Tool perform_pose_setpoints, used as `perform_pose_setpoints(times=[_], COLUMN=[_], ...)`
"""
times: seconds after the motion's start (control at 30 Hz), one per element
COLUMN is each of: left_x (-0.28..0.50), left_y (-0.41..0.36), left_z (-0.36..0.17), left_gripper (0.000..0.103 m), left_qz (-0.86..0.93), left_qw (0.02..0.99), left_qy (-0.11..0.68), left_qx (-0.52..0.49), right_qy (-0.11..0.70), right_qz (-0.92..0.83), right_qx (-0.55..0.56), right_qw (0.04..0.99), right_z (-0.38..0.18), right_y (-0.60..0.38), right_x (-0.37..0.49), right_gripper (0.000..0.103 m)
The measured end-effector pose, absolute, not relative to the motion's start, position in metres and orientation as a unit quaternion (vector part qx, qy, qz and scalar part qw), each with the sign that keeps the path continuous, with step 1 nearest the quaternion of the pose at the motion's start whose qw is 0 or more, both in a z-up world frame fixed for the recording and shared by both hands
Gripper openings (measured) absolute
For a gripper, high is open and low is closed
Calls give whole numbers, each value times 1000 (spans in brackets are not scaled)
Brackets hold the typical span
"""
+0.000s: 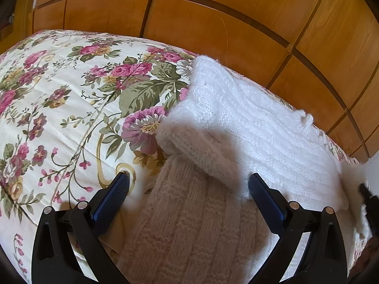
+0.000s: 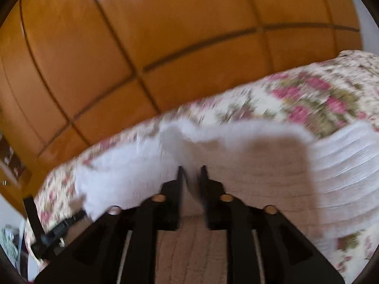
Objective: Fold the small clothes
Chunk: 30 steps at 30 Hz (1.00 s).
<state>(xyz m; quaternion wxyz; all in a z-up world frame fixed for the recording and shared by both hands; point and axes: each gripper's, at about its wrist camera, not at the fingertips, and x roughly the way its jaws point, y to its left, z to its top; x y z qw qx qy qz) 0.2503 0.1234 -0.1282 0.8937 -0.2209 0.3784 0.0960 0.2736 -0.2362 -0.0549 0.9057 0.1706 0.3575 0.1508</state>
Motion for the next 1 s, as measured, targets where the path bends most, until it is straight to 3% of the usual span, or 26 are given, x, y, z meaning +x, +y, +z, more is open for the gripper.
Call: perform_pose_setpoints(times=[0.07,0.13,0.17,0.2,0.27,0.33,0.4,0.57,0.8,1.0], left_x=[251,251,251,251,251,251,249,242,240,284], left_y=[123,123,123,123,123,123,125,120,51,-22], left_z=[-128,-128,-128,-129,-128,-128,-126,-107,-45,-51], left_gripper=[99,99,99,99,99,99,99,99,98,75], left_qz=[97,97,97,97,97,95,92,88,-44,-121], left_qw=[894,894,894,894,894,895,897,905,923,907], left_qy=[378,378,378,378,379,376,367,350,308,359], left_qx=[-221,-221,-221,-220,-220,-222,-229,-226,-225,-184], right_qy=[382,390,388,385,366,351,352,359,377,388], right_qz=[159,167,173,176,160,139,99,-19,-42,-50], right_qx=[145,130,129,129,119,103,85,63,54,42], right_qw=[899,896,896,897,909,920,927,931,924,919], right_z=[-73,-82,-82,-80,-72,-68,-70,-83,-99,-102], right_y=[-228,-228,-232,-236,-241,-250,-257,-275,-274,-269], right_x=[275,270,266,262,249,235,228,206,203,210], right_gripper=[44,46,54,70,84,85,94,101,101,101])
